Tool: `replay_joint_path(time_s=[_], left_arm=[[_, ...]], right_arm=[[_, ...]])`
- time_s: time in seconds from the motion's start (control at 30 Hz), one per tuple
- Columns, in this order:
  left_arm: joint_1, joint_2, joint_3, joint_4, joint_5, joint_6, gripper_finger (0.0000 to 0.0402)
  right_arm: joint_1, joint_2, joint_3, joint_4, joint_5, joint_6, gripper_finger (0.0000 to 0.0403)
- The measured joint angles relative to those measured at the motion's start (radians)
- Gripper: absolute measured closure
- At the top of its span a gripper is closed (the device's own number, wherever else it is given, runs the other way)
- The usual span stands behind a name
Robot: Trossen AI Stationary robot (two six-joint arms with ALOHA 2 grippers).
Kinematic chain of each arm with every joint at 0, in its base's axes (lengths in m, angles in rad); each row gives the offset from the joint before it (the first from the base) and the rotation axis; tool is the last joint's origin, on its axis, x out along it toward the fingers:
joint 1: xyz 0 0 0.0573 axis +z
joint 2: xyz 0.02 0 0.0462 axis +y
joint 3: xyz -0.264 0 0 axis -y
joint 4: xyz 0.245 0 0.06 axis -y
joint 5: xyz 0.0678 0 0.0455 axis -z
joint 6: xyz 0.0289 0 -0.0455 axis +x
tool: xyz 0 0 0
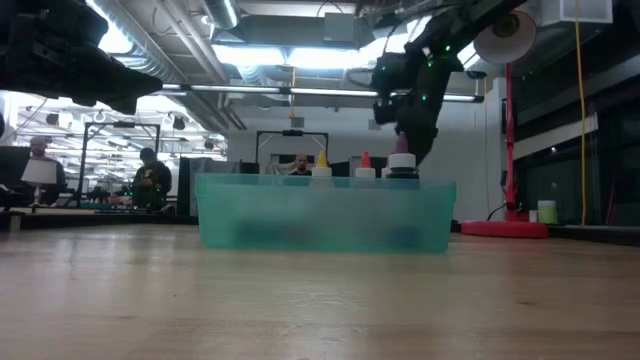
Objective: Pick & Place food coloring
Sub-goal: Put the small green food coloring bottle into the green bin
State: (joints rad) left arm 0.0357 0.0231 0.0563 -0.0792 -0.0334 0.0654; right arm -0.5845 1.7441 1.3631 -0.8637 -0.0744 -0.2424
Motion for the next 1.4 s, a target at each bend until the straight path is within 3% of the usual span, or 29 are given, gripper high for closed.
replay_joint_path(time_s=[0.63, 0.9, 1.4], left_arm=[[0.000, 0.000, 0.000, 0.000, 0.000, 0.000, 0.0397], [0.000, 0.000, 0.000, 0.000, 0.000, 0.000, 0.0398], [0.000, 0.000, 0.000, 0.000, 0.000, 0.000, 0.0398]], right_arm=[[-0.005, 0.193, -0.001, 0.073, 0.026, 0.081, 0.0107], [-0.005, 0.205, -0.001, 0.095, 0.049, 0.076, 0.0107], [-0.009, 0.217, 0.000, 0.088, 0.054, 0.080, 0.0161]])
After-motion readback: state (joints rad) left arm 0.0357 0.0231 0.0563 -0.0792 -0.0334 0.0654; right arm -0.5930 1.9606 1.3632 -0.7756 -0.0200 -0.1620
